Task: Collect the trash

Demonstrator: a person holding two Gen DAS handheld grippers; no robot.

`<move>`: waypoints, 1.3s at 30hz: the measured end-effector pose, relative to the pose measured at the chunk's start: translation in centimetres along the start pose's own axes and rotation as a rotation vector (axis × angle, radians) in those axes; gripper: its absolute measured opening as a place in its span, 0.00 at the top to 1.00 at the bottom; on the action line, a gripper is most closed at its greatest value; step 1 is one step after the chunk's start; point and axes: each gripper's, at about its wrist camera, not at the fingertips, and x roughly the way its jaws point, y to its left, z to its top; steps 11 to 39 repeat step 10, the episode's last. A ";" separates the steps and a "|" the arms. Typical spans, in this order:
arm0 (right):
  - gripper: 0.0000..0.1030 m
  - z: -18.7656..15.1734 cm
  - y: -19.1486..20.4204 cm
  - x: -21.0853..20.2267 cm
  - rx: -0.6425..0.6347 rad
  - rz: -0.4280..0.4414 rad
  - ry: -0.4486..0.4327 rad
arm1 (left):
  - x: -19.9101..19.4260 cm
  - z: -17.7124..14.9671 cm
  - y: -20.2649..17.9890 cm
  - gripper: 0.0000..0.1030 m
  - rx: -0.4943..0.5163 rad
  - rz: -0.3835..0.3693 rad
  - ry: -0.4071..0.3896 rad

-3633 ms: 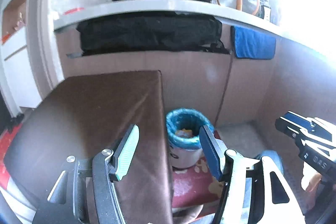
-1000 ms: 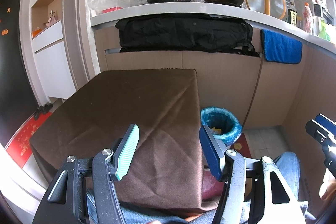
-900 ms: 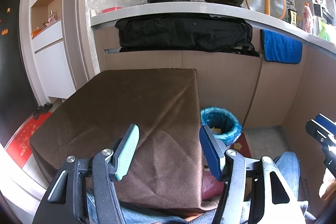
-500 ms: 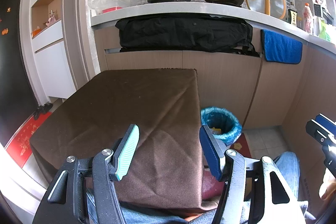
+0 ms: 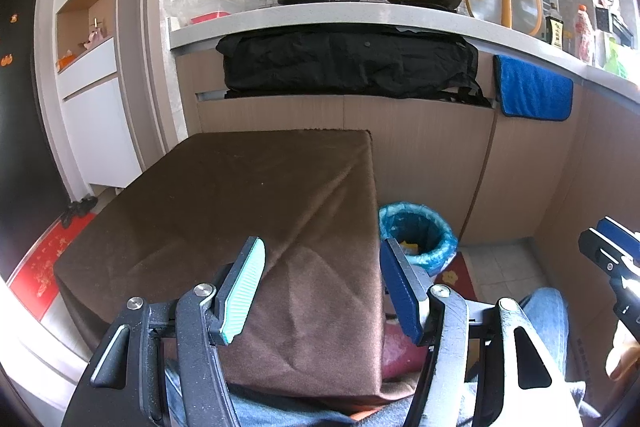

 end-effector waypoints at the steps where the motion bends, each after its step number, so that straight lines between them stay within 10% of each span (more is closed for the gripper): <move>1: 0.61 0.0 0.1 0.1 -0.001 0.001 0.003 | 0.0 -0.1 0.2 0.41 0.003 -0.006 0.000; 39: 0.61 -0.2 0.3 0.1 0.002 -0.001 0.004 | -0.6 -0.1 -0.3 0.41 0.003 -0.007 -0.015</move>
